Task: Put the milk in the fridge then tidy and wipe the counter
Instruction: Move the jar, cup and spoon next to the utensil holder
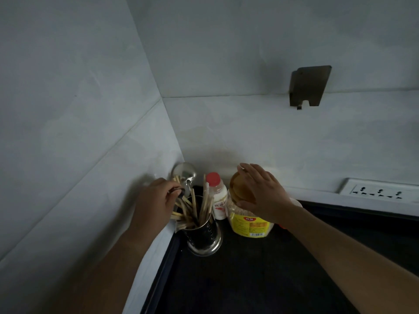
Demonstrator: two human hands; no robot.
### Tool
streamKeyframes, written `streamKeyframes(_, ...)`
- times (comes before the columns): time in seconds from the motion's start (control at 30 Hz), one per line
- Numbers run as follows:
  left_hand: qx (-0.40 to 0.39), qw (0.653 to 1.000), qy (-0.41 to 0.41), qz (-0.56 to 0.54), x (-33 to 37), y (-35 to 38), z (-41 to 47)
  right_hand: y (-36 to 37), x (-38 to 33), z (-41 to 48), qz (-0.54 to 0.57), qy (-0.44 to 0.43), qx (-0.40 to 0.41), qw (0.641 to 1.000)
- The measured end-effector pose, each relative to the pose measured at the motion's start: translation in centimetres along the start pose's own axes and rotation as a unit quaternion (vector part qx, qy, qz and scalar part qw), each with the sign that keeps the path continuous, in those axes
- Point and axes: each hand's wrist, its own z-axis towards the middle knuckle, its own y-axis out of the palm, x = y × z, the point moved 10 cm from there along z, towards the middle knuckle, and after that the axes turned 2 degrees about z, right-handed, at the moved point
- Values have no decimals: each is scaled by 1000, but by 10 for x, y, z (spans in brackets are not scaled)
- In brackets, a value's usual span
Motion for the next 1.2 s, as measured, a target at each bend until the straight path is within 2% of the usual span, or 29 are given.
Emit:
streamKeyframes(0.4,-144,989,-32,-2,-17,72,-13,-1,0,0,-4,6,7,1000)
streamKeyframes(0.67,-154,986,-49,-31,-12,71,-18,-13,10,-16,86,44,14,995)
streamKeyframes(0.9,-115,993,-34,-7,1,60,-6,-18,21,-54,116,66,13,991)
streamKeyframes(1.1,-103,994,-16,-40,27,50,-22,-18,14,-86,128,150,20,980)
streamKeyframes(1.2,-76,993,3,-92,53,42,-45,-14,2,-125,162,206,24,965)
